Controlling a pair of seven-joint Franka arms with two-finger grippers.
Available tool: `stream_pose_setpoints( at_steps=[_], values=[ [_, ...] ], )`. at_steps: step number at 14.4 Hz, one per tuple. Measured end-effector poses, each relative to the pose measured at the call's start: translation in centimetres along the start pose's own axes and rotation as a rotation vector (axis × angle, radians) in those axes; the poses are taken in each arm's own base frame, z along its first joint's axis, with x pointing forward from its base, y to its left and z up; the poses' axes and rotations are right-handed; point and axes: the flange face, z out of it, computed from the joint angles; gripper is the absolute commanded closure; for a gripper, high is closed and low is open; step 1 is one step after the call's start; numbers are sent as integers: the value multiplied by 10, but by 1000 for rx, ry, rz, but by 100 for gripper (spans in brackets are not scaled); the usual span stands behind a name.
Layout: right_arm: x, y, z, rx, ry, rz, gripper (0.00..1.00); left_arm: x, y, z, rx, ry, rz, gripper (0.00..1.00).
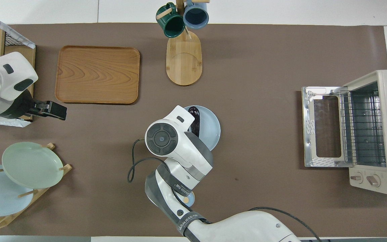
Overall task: Put eggplant into oven
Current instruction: 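Carry the eggplant with the right gripper into the open oven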
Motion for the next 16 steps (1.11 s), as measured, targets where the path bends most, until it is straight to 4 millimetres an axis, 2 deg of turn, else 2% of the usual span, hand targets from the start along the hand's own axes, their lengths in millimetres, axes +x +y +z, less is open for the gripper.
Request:
stream_pose_setpoints(
  at_steps=[2,4,6,8,10,13,16],
  values=[
    [9,17,-18,-38,-24,-23,100,-2,-4,-15,-1,7,-22,0],
    [17,41,-20,-75,-52,-31,100,-2,-9,-20,-2,14,-50,0],
    [25,76,-22,-117,-86,-28,100,-2,-12,-20,-3,10,-59,0],
    [32,127,-28,-125,-119,-22,100,-2,-14,-19,-4,7,-62,0],
    [33,191,-32,-118,-150,-6,100,-2,-13,-19,-4,5,-61,0],
    [13,275,-26,-101,-212,10,100,-2,-11,-17,-4,-2,-59,0],
    [-13,336,-13,-97,-269,2,100,-2,-9,-16,-4,-6,-55,0]
  ],
)
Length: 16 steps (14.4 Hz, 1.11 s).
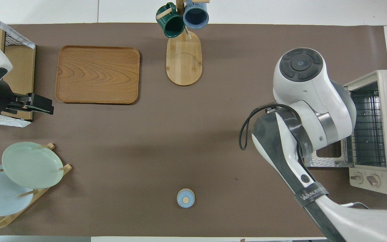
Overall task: Put eggplant into oven
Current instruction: 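Carry the eggplant with the right gripper into the open oven, then open the right gripper inside the oven and draw it back out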
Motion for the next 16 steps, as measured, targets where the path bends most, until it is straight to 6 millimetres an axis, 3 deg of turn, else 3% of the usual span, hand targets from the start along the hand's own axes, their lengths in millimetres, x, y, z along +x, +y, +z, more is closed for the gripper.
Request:
stream_pose_setpoints(
  at_steps=[4,6,10,13,14,16],
  values=[
    [-9,79,34,27,-37,-11,100,0,1,0,0,-1,-3,0],
    [-13,108,53,43,-28,-29,100,0,1,0,0,-1,-3,0],
    [-33,148,77,68,-4,-113,100,0,1,0,0,-1,-3,0],
    [-42,158,89,75,18,-105,100,0,1,0,0,-1,-3,0],
    [-45,161,93,77,21,-98,92,0,2,0,0,-1,-3,0],
    [-49,165,99,81,16,-88,64,0,3,0,0,-1,0,0]
  ],
)
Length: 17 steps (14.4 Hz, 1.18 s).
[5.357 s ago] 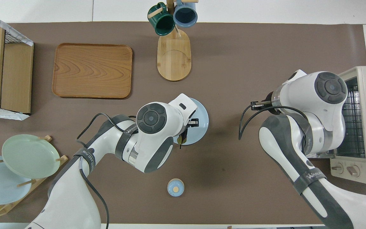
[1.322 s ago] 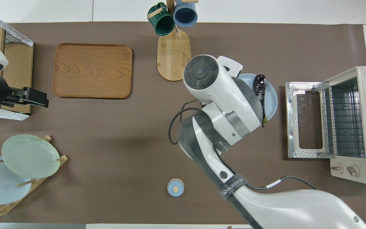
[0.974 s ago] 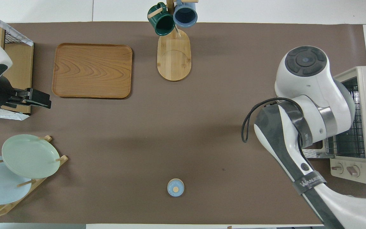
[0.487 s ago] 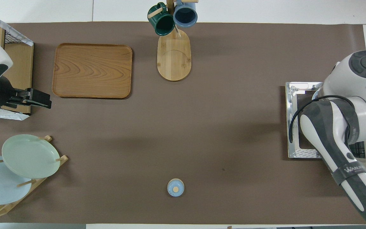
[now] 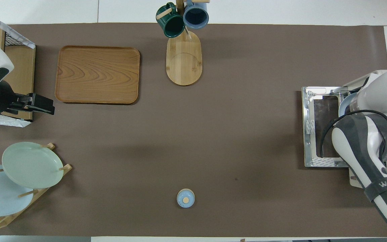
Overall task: Put eggplant into oven
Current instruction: 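Open the right gripper inside the oven and draw it back out, then push the oven door closed with the right gripper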
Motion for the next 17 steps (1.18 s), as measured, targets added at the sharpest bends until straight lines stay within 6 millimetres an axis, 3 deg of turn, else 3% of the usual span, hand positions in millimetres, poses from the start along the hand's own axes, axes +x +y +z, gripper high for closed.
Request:
stream_pose_setpoints(
  at_steps=[2,6,9,11,14,17],
  values=[
    [-1,1,3,4,-3,3,56,0,2,0,0,0,3,0],
    [6,-11,-11,27,15,-3,58,0,3,0,0,0,5,0],
    [19,-35,-35,43,47,-15,100,0,3,0,0,1,5,0],
    [29,-61,-41,39,84,15,100,0,2,0,0,1,3,0],
    [37,-100,-8,41,131,58,100,0,-1,0,0,1,-3,0],
    [36,-110,38,50,128,80,100,0,-3,0,0,1,-7,0]
  ],
)
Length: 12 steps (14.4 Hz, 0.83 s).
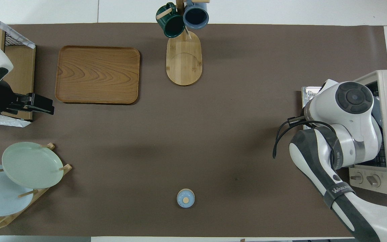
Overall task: Put eggplant into oven
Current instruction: 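Push the oven door closed with the right gripper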
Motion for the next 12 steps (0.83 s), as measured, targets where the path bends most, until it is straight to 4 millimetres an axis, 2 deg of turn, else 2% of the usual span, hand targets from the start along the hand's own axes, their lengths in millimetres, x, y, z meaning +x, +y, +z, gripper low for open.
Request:
stream_pose_setpoints(
  at_steps=[4,9,12],
  values=[
    [-3,8,15,1,-21,16,100,0,0,0,0,0,0,0],
    [-12,9,31,8,-3,19,100,0,0,0,0,0,-1,0],
    [-12,6,29,-21,3,-28,100,0,0,0,0,0,-1,0]
  ],
)
